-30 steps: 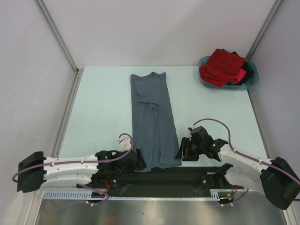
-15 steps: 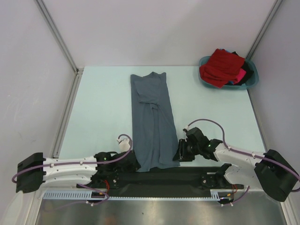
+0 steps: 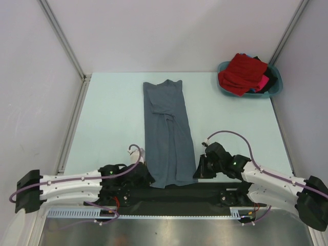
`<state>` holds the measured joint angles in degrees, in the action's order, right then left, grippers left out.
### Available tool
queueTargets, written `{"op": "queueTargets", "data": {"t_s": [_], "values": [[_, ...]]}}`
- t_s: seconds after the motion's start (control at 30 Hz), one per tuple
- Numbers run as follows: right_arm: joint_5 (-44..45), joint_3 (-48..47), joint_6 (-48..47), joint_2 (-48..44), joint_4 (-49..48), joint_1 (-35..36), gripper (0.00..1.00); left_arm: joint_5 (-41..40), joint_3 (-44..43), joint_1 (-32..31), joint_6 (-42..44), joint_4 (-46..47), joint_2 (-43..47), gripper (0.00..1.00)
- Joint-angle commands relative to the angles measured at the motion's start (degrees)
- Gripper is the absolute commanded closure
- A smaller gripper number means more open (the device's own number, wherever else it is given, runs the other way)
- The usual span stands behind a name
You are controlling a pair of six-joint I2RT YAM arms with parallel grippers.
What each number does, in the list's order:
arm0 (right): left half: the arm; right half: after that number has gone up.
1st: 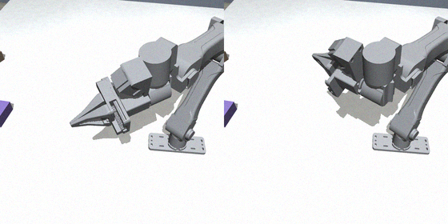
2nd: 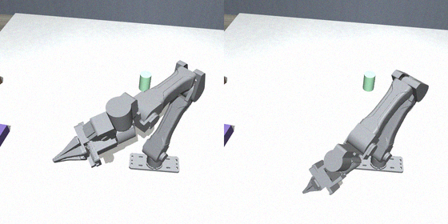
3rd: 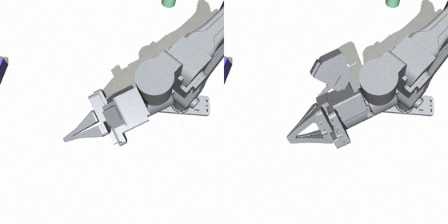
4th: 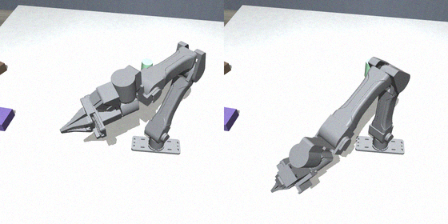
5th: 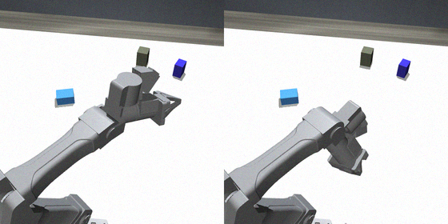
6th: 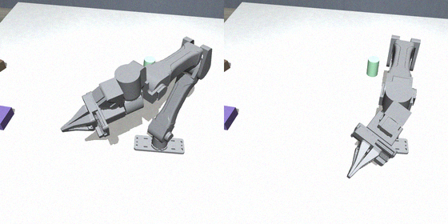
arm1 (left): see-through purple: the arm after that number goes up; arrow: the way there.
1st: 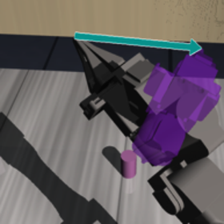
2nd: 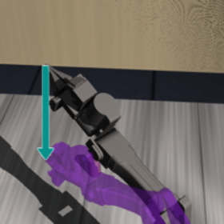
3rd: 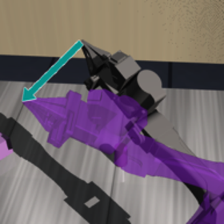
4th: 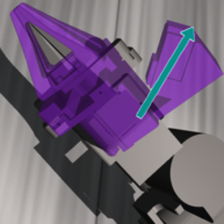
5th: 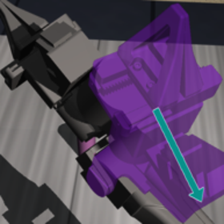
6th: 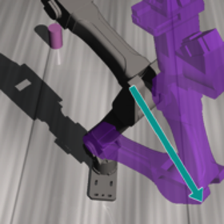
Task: Fold and stack the t-shirts
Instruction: Fold the tshirt
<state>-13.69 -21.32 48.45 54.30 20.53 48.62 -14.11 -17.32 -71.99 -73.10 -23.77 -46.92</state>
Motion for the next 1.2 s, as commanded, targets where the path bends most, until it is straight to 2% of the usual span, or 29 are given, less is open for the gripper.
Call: {"op": "queueTargets", "data": {"t_s": [0.0, 0.13, 0.43, 0.57, 0.8, 0.93, 1.07, 1.17], "values": [[1.7, -3.5, 0.6, -3.1, 7.2, 1.3, 1.00, 0.7, -4.8, 0.2, -0.4, -4.0, 4.1, 1.00], [1.6, -4.3, 1.6, -5.9, 9.5, 3.4, 1.00, 1.4, -7.5, 0.2, -1.9, -7.3, 8.7, 1.00], [3.8, -7.9, 3.3, -7.4, 15.1, 9.0, 1.00, 5.7, -8.9, 0.0, -3.7, -8.7, 8.9, 1.00], [6.4, -12.4, 0.2, -6.4, 15.1, 9.2, 1.00, 3.9, -10.8, 0.1, -3.0, -10.0, 9.0, 1.00], [8.6, -21.1, -9.8, 2.6, 12.3, 4.4, 1.00, -6.7, -19.0, 0.1, 3.4, -12.3, 6.6, 0.98], [6.5, -25.1, -14.6, 9.0, 10.2, -0.8, 1.00, -13.1, -25.7, 1.5, 9.1, -15.3, 0.0, 0.94], [4.6, -28.9, -18.7, 13.7, 9.1, -5.1, 1.00, -10.0, -28.8, 7.2, 14.6, -13.1, -6.6, 0.91], [2.1, -32.0, -21.3, 17.0, 8.6, -8.3, 1.00, -5.2, -28.8, 11.9, 17.7, -10.1, -10.7, 0.94]]}}
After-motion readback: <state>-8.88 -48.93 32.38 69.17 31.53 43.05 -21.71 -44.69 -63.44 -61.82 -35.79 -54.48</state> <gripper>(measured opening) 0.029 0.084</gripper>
